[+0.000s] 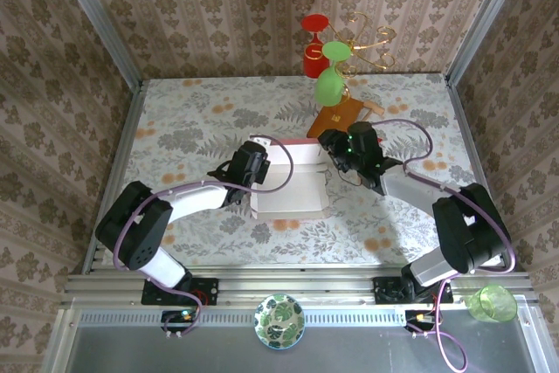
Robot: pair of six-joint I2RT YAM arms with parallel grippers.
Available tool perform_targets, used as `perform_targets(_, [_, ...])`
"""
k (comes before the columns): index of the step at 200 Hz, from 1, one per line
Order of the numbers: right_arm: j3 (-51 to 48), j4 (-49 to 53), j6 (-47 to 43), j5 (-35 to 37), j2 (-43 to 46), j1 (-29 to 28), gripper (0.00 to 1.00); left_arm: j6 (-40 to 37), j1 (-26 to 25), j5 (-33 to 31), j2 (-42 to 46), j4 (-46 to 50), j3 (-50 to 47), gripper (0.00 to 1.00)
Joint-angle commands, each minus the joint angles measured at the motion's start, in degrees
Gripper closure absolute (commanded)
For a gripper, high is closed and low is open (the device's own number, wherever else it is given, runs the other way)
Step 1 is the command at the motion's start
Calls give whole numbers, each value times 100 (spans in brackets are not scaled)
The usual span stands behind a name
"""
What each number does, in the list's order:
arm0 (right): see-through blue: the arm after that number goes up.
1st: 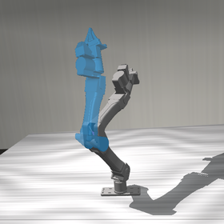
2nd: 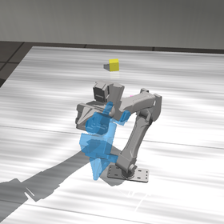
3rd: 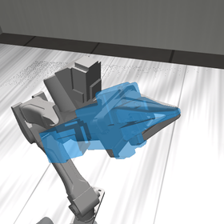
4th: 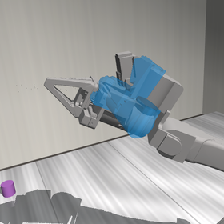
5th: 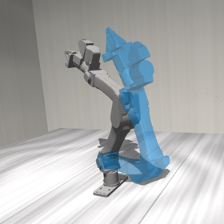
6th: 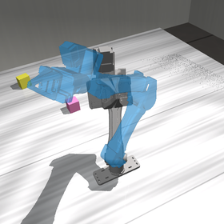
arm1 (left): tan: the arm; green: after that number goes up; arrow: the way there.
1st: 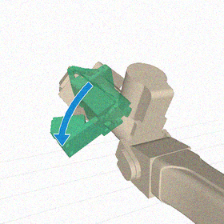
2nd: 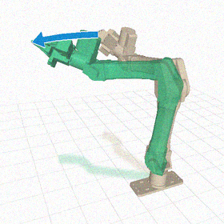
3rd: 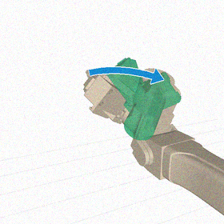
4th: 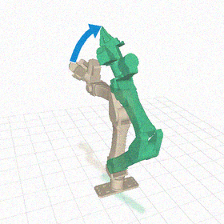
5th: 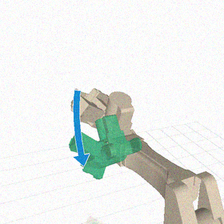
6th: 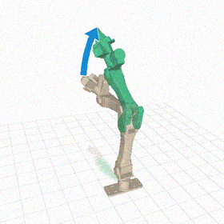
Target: Fold the paper box
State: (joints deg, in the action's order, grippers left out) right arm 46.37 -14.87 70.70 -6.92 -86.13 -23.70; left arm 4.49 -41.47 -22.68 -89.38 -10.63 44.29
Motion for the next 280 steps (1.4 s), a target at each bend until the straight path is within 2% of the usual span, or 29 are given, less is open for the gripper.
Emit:
perform_targets(1, [188,-186,65,-82,-14,-151,47,34,6,96,126,246,62,100])
perform_targets(27, [103,-302,174,-98,-59,-143,46,43,8,141,167,246,68,100])
perform_targets(53, [21,-412,312,-95,104,-143,41,167,84,206,239,420,132,100])
perform_targets(85, [-49,-184,358,-78,595,-78,33,295,256,400,416,659,226,100])
perform_targets(102, [-120,250,237,74,1236,5,32,456,449,657,571,943,378,100])
perform_targets(134, [-494,1257,-144,305,2176,254,37,951,919,1357,817,1934,916,100])
perform_targets(160, [-953,1494,-109,274,2438,358,50,1287,1194,1996,862,2741,1345,100])
perform_targets(188, [-1125,1342,139,379,2164,340,52,1446,1295,2254,870,3505,1680,100])
perform_targets(224, [-713,996,201,296,1316,212,53,1583,1394,2347,744,4150,2016,100])
perform_targets(280, [-148,1012,381,379,387,19,56,1729,1414,2452,573,4430,2355,100])
